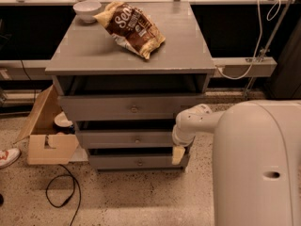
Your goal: Open middle drawer
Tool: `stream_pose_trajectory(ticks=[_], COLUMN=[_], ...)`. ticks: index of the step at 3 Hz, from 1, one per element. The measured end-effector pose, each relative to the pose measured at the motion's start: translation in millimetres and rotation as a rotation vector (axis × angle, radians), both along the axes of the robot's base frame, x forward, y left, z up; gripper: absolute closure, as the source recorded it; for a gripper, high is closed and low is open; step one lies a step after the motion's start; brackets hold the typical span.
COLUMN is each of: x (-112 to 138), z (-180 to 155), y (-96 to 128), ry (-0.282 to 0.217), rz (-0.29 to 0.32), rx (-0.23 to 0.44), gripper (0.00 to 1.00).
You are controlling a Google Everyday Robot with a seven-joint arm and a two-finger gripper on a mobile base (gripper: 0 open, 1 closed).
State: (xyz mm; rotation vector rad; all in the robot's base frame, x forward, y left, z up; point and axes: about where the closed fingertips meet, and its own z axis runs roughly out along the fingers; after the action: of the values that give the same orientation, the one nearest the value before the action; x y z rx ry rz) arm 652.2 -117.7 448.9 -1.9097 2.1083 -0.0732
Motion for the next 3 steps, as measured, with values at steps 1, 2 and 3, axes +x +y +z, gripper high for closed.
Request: stream_pose_trajectory(ticks=[1,2,3], x=[22,46,65], z=[-11,-29,-40], y=[-4,5,16], ry=[-0.03,-0.039,-0.036], rz=[-0.014,0.003,0.04], rx=[-0.007,0.029,0.059], gripper=[0.0,0.0,0.0])
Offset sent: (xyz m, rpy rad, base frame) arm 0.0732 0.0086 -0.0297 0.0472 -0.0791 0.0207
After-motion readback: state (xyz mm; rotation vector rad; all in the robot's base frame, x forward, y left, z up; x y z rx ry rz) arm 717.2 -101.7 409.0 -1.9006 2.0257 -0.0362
